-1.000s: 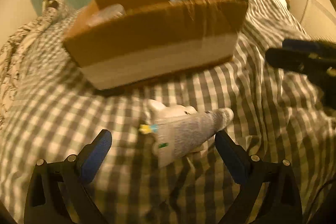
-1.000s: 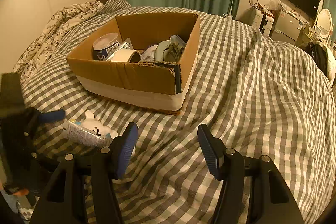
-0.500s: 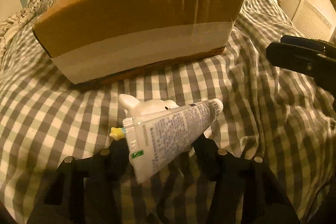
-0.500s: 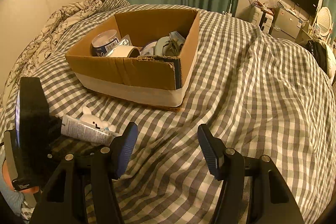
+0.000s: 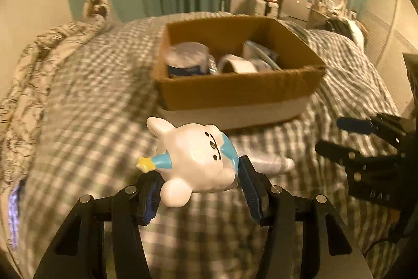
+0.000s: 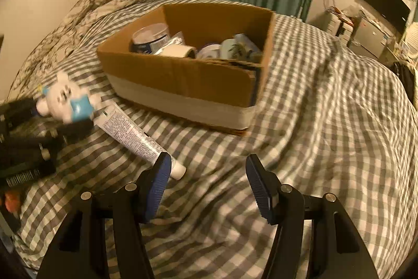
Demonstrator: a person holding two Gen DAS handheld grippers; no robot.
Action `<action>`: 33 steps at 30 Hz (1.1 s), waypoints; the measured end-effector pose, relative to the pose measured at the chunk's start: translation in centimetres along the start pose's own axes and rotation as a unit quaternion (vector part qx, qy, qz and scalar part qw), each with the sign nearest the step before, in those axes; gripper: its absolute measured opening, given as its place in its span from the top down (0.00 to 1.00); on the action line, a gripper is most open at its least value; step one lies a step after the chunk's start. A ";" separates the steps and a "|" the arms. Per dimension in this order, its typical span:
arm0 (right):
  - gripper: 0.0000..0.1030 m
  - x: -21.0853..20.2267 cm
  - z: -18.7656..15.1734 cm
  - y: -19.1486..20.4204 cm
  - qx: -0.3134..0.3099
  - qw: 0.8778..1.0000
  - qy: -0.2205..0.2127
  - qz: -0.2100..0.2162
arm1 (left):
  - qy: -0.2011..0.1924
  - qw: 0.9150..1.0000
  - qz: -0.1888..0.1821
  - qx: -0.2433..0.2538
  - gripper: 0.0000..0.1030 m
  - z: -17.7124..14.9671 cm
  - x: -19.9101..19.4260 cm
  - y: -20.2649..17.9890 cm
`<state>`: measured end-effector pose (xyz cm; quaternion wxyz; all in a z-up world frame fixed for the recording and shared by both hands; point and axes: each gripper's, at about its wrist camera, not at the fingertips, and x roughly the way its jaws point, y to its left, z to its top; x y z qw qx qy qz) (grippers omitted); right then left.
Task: Organize objects
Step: 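Grasp the white toothpaste tube with right gripper while left holds the figurine, then carry figurine and toothpaste tube into the box and open both grippers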
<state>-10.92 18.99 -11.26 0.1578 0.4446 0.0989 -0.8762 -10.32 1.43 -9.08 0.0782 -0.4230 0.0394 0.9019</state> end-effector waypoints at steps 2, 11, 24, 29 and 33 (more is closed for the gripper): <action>0.41 0.5 0.1 0.8 -0.013 1.000 0.003 0.005 | -0.003 1.000 0.005 -0.006 0.46 0.0 -0.3 0.5; 0.35 5.2 0.7 5.7 -0.105 0.993 0.044 0.032 | 0.006 1.000 -0.001 -0.024 0.46 -0.2 0.6 1.9; 0.72 7.9 0.5 6.5 -0.102 0.990 0.078 0.058 | 0.014 0.999 -0.013 -0.029 0.46 -0.7 0.3 2.0; 0.76 5.2 0.0 5.9 -0.076 0.993 0.049 0.081 | 0.013 1.000 -0.016 -0.020 0.46 -0.6 -0.6 1.5; 0.77 2.3 0.0 5.2 -0.065 0.994 0.025 0.080 | 0.001 1.000 -0.017 -0.019 0.46 -0.1 -1.8 1.4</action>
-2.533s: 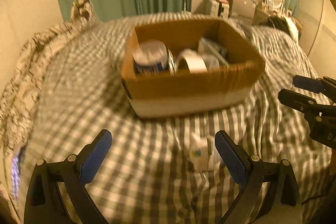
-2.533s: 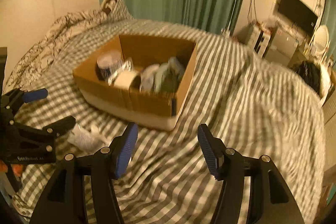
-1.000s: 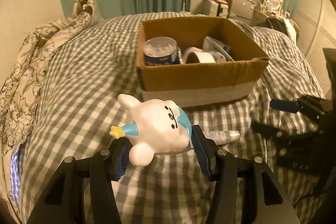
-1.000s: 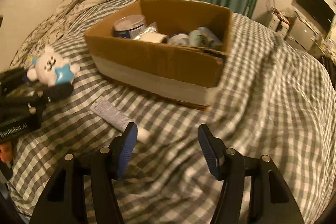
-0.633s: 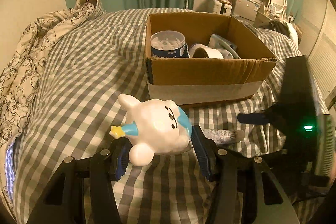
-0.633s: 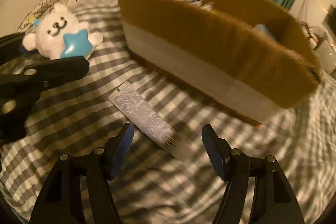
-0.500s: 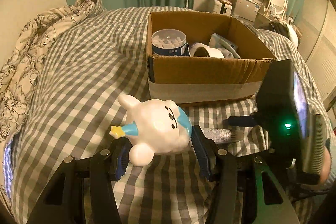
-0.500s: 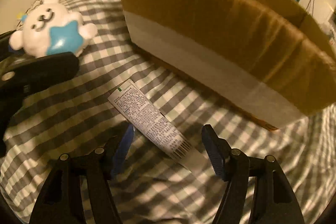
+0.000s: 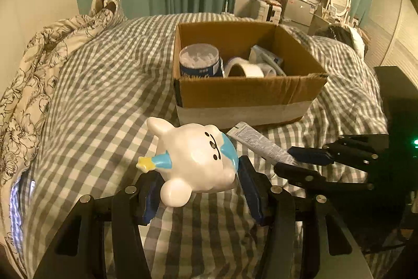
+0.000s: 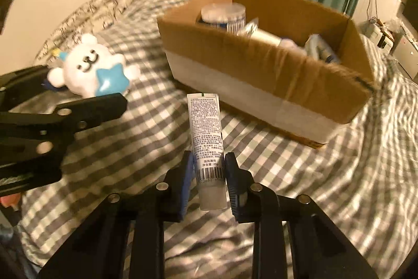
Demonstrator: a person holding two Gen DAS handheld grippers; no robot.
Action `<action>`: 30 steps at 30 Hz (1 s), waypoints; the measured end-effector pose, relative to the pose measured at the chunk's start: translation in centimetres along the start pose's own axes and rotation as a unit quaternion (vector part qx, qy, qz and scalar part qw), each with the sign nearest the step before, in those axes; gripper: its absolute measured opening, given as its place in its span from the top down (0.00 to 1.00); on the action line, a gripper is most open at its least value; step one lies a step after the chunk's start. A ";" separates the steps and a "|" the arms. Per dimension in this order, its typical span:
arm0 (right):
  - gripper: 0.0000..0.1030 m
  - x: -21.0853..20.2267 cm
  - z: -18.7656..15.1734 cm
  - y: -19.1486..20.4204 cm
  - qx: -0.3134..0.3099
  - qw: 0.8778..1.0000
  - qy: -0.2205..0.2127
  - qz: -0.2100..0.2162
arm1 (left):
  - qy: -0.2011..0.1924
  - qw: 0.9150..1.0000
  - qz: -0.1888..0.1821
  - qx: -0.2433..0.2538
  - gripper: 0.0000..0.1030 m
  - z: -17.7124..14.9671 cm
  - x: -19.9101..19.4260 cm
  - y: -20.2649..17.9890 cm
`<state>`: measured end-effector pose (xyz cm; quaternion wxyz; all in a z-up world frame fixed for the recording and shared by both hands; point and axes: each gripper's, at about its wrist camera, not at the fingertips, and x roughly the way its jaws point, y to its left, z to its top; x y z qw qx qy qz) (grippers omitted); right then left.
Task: Organize objects
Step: 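Carry figurine and toothpaste tube into the box and open both grippers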
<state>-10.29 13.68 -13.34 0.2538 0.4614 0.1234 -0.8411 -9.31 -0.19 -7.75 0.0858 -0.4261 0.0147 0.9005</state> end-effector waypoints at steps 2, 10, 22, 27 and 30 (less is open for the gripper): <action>0.77 -1.7 -0.1 0.1 0.003 1.000 -0.011 -0.004 | -0.009 1.000 -0.001 0.003 0.46 0.3 -0.8 -0.2; 0.77 -8.8 1.4 0.5 0.005 0.996 -0.087 -0.028 | -0.046 0.999 -0.005 0.020 0.46 2.1 -3.7 -1.2; 0.77 -14.6 7.0 -3.0 0.038 0.982 -0.168 -0.076 | -0.083 0.996 -0.016 0.039 0.46 8.0 -4.0 -2.8; 0.77 -14.6 9.2 -4.4 0.043 0.980 -0.178 -0.083 | -0.087 0.995 -0.016 0.035 0.46 10.9 -2.3 -3.0; 0.77 -13.6 10.8 -5.2 0.043 0.980 -0.176 -0.082 | -0.087 0.996 -0.014 0.032 0.46 12.5 -1.1 -3.1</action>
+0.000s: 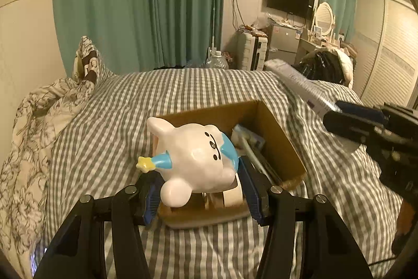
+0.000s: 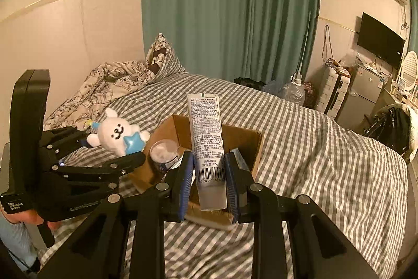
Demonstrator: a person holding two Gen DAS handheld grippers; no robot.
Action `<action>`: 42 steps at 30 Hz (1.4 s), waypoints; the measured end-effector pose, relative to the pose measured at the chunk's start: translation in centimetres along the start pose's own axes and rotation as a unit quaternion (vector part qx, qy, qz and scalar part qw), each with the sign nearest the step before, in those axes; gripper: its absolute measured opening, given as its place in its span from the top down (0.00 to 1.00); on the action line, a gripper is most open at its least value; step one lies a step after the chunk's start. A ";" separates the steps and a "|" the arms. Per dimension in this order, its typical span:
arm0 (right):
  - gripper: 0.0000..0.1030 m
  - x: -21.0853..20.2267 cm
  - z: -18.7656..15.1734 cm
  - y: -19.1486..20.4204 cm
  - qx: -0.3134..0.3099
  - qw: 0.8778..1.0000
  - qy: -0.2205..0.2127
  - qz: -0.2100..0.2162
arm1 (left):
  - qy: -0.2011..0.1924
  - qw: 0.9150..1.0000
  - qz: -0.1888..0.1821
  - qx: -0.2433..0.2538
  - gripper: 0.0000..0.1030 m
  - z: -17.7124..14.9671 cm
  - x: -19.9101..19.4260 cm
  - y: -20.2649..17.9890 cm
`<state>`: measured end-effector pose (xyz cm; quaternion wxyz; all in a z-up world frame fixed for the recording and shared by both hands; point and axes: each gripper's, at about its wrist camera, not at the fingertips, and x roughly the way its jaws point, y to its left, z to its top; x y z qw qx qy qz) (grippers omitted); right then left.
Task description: Organize objects
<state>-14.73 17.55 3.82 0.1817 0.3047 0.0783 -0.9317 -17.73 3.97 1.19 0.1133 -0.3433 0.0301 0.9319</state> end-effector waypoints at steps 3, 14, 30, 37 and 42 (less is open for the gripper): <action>0.77 2.0 0.8 -0.6 0.005 1.000 0.006 0.002 | 0.001 1.000 0.007 -0.004 0.46 1.2 1.8 0.2; 0.77 9.6 0.9 -3.0 0.018 0.998 0.052 -0.001 | 0.036 0.999 0.011 0.001 0.46 2.5 8.3 0.1; 0.52 10.6 -1.1 -4.8 0.040 0.998 0.049 -0.008 | 0.034 0.999 0.027 -0.014 0.22 2.2 9.8 0.5; 0.40 6.1 -0.5 -5.5 0.061 0.998 0.019 -0.024 | 0.008 0.999 0.048 -0.022 0.13 2.8 6.2 1.2; 0.29 1.7 0.2 -5.3 0.065 0.997 -0.005 -0.042 | -0.023 0.998 0.060 -0.017 0.09 3.5 2.0 1.2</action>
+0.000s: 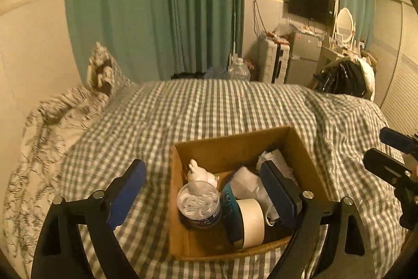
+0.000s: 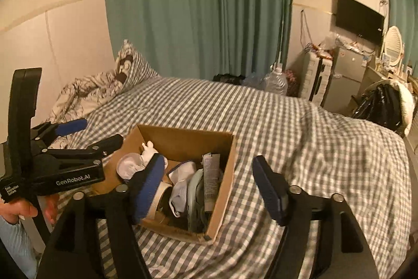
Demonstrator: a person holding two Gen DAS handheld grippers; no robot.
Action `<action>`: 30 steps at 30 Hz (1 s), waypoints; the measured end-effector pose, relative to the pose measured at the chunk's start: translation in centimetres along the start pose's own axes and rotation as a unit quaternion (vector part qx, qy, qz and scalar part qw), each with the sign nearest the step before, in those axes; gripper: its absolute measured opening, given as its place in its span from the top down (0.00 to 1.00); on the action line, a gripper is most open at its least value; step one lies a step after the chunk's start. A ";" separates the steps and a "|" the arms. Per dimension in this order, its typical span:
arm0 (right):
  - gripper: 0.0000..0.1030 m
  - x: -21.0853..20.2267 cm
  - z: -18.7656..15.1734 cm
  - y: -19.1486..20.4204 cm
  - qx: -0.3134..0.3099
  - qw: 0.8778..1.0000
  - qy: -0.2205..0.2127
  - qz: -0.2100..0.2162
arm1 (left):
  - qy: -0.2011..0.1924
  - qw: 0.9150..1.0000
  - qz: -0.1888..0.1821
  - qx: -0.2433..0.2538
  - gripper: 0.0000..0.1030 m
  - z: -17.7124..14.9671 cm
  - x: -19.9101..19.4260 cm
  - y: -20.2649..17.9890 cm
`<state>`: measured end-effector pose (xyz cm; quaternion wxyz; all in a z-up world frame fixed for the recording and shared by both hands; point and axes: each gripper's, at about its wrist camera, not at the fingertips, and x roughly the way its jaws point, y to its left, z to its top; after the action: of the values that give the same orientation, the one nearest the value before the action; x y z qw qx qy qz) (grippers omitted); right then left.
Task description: Organize objects
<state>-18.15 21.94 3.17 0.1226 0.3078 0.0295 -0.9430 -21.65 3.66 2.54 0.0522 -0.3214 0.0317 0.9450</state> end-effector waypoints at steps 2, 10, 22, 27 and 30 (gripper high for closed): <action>0.26 -1.7 0.2 0.3 -0.002 1.000 -0.004 -0.011 | -0.017 1.000 0.002 0.000 0.05 0.3 -2.0 0.2; 0.10 -8.9 -0.8 0.6 0.024 0.998 -0.044 -0.037 | -0.068 0.997 -0.010 -0.019 0.00 -0.9 -8.8 1.0; 0.00 -13.1 -6.2 1.3 0.048 0.990 -0.118 -0.059 | -0.113 0.993 0.030 -0.025 0.00 -7.5 -13.1 0.9; 0.00 -10.8 -8.3 1.9 0.026 0.989 -0.120 -0.082 | -0.109 0.993 0.027 -0.032 0.00 -10.1 -11.8 0.6; 0.00 -8.0 -10.0 2.2 0.008 0.990 -0.088 -0.107 | -0.105 0.994 0.028 -0.027 0.00 -11.4 -11.0 0.3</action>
<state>-5.62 22.82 -0.11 0.0205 0.2194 0.0442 -0.9744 -6.07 1.43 0.24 0.0197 -0.2211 0.0092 0.9750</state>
